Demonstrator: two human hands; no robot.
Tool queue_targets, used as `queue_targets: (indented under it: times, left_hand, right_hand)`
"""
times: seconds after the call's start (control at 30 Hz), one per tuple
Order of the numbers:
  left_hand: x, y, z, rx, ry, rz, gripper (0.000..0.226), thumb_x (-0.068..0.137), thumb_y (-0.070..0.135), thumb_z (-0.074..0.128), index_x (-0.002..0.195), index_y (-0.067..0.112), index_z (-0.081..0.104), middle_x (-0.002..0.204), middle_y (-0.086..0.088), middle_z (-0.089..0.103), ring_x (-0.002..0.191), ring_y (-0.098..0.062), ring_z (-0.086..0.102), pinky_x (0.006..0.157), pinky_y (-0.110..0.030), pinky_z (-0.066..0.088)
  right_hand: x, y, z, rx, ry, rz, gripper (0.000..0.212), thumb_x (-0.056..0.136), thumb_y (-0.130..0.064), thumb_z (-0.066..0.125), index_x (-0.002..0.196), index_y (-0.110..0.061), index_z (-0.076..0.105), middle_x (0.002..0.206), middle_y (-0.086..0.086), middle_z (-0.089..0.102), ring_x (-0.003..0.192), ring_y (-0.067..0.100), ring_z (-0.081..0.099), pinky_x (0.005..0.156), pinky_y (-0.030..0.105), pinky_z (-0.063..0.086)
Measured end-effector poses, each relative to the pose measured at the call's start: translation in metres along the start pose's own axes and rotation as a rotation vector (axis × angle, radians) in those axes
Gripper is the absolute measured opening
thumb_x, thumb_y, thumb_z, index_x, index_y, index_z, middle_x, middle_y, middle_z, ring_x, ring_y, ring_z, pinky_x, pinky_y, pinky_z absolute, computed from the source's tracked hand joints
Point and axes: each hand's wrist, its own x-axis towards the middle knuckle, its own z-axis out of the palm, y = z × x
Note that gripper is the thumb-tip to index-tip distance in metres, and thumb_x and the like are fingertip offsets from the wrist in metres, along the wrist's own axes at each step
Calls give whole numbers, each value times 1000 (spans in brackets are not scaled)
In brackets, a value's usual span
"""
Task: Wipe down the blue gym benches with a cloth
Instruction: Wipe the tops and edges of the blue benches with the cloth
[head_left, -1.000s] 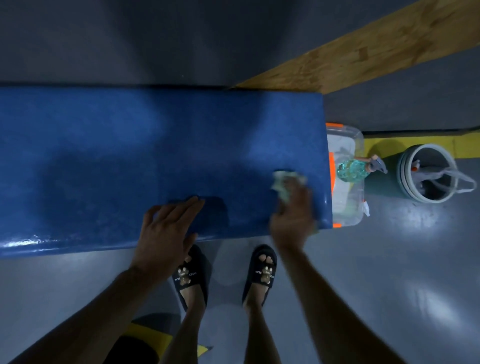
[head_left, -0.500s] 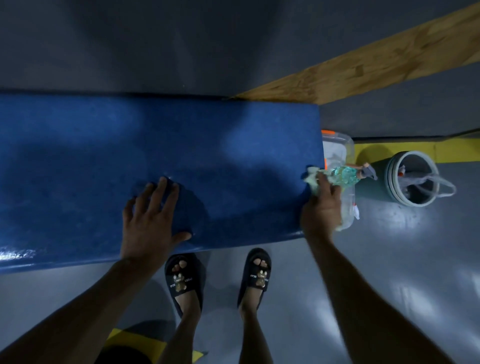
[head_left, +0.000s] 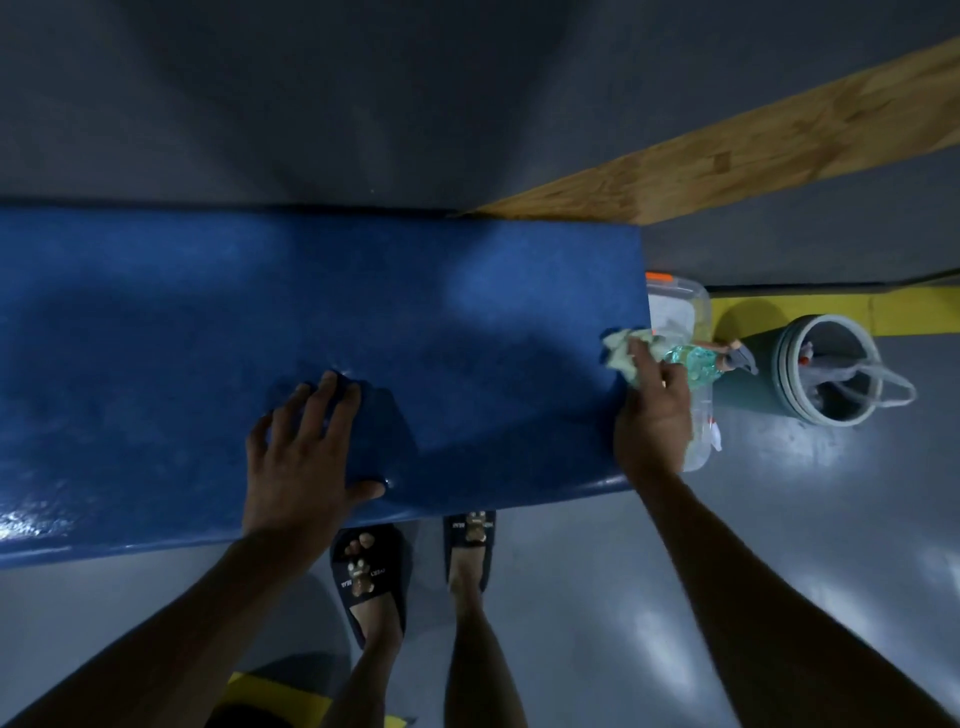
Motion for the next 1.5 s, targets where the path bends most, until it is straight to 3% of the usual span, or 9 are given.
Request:
queue_targets:
  times: [0.1,0.23,0.37,0.63,0.8,0.93,1.2,1.4,1.5]
  left_hand:
    - [1,2,2,6,8,-14,113,52,57,86,146,19,36,155,-7,34,136,-36,34,101,-58,36]
    - [3,4,1,23,10,-33,116,47,56,89,144,19,39,152,-8,38,131,-37,37,97,-59,38]
    - [4,8,-3,24,14,-44,115,46,53,91,142,17,40,148,-10,41,126,-38,39,94,-61,40]
    - [4,11,-3,7,-16,-76,114,49,51,90,144,16,38,151,-10,39,132,-37,33,100,-63,38]
    - [5,10,-1,9,-33,-89,115,47,52,90,144,16,40,153,-9,37,133,-38,34,101,-61,38]
    - [6,11,-1,1,-42,-93,117,46,53,91,145,16,40,154,-10,37,134,-38,34,102,-60,38]
    - [9,15,-5,-7,-63,-113,117,40,47,94,140,17,43,149,-10,42,130,-39,39,96,-61,41]
    - [9,15,-5,1,-63,-117,117,37,48,94,138,18,43,147,-10,44,128,-39,42,94,-60,43]
    - [9,15,-5,-3,-56,-115,117,37,46,95,138,17,43,147,-10,43,129,-39,42,94,-61,42]
  right_hand:
    - [-21,-53,39,-32,132,81,66,76,-16,30,137,-21,53,122,17,55,104,40,54,85,45,44]
    - [-70,-118,67,-109,-194,-473,66,75,-17,33,138,-25,50,117,8,53,95,28,50,74,41,46]
    - [-11,-57,36,-224,-250,-1010,55,86,-12,44,138,-27,51,115,6,57,88,28,50,71,42,45]
    - [45,-26,27,-18,145,38,63,80,-3,48,140,-23,50,121,16,54,104,36,54,84,42,41]
    - [-34,-118,66,-77,-188,-577,67,75,-2,56,139,-24,49,117,9,53,96,28,51,77,41,47]
    - [21,-73,36,-164,-315,-1045,59,84,-9,43,141,-26,49,108,7,55,86,29,53,70,43,47]
    - [58,-74,41,-6,14,-131,62,82,-8,51,142,-25,47,128,14,50,108,32,53,84,41,45]
    - [25,-118,57,-164,-383,-976,71,79,-1,59,143,-27,43,120,5,49,97,27,52,75,42,49]
    - [89,-66,29,-241,-312,-1120,61,82,-4,42,140,-26,50,111,9,53,92,29,48,73,41,44]
